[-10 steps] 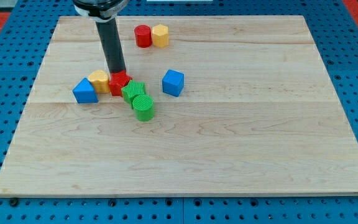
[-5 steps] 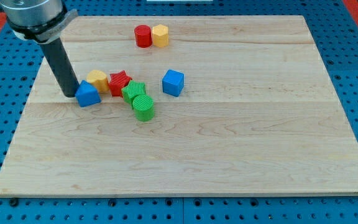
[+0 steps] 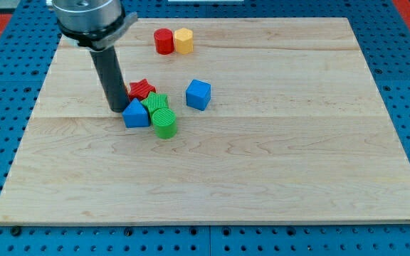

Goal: Push the triangle and heart into the stars

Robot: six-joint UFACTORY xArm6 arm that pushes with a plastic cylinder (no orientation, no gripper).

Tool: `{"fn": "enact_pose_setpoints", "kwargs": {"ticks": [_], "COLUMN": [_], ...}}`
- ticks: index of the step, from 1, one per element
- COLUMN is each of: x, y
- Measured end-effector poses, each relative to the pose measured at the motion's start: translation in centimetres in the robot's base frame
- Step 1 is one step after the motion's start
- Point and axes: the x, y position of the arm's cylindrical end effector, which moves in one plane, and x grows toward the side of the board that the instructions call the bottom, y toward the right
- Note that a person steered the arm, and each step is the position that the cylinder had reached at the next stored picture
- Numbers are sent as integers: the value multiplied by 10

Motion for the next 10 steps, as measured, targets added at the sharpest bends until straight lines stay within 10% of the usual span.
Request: {"fn": "enact_pose_setpoints", "kwargs": {"ticks": [3, 5, 8, 10], "x": [-66, -19, -33, -25], "y": [-115, -25, -99, -25]}}
